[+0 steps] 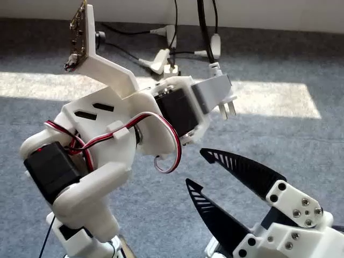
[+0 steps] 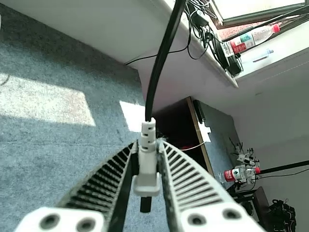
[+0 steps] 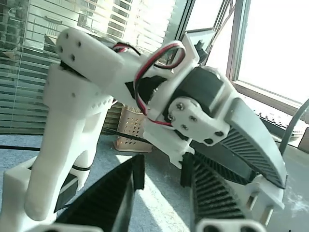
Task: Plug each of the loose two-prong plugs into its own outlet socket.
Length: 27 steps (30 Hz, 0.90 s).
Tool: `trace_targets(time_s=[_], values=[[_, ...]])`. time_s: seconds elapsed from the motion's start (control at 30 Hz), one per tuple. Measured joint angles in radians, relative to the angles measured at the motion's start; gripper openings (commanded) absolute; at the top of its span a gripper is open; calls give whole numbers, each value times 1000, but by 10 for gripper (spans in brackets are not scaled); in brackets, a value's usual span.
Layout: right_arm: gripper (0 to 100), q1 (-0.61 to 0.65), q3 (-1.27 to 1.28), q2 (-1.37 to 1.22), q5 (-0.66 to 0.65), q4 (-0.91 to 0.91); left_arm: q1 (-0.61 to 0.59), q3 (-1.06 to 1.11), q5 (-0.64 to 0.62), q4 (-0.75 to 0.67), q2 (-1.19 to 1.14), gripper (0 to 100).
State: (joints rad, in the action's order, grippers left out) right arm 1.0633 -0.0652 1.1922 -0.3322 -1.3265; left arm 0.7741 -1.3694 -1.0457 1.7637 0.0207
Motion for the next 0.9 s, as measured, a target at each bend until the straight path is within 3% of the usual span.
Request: trace_targets(time_s=[0.27, 0.43, 0.7, 0.9], values=[[133, 0, 0, 0, -87, 2, 2, 17, 0, 0, 160, 6], [133, 0, 0, 0, -103, 18, 8, 170, -2, 0, 285, 6], [133, -2, 28, -3, -106, 26, 178, 407, -3, -55, 313, 6], [133, -109, 31, -21, -106, 46, 178, 431, -5, -75, 318, 6]])
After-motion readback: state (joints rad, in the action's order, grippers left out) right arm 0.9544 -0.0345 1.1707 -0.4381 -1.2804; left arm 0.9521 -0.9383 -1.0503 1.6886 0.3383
